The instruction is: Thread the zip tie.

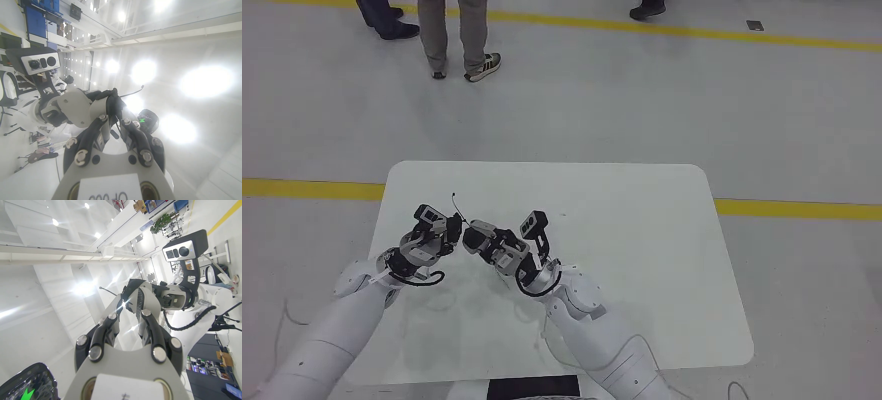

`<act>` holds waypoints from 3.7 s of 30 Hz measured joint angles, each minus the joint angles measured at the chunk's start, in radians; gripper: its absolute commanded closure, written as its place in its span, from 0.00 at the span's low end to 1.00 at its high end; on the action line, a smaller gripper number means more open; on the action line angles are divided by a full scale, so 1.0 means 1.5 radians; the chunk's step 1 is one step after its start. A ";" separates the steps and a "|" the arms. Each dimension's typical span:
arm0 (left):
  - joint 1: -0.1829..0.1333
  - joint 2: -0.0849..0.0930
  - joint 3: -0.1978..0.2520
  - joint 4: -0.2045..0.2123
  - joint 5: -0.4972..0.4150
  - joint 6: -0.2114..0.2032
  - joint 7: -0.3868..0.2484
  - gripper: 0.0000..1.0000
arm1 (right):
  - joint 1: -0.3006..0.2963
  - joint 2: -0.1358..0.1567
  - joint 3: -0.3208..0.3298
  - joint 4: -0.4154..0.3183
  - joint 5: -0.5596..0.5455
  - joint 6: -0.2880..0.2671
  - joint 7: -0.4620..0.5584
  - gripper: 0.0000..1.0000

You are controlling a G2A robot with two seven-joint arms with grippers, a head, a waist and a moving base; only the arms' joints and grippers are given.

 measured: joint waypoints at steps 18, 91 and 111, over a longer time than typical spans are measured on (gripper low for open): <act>0.000 0.000 0.000 0.000 0.000 0.000 0.000 1.00 | 0.004 0.001 -0.004 0.003 0.002 -0.023 -0.013 1.00; 0.000 0.000 0.000 0.000 0.000 0.000 0.000 1.00 | -0.033 0.026 0.028 -0.022 0.006 -0.041 -0.035 1.00; 0.000 0.000 0.000 0.000 0.000 0.000 0.000 1.00 | -0.039 0.031 0.036 -0.023 0.010 -0.044 -0.041 1.00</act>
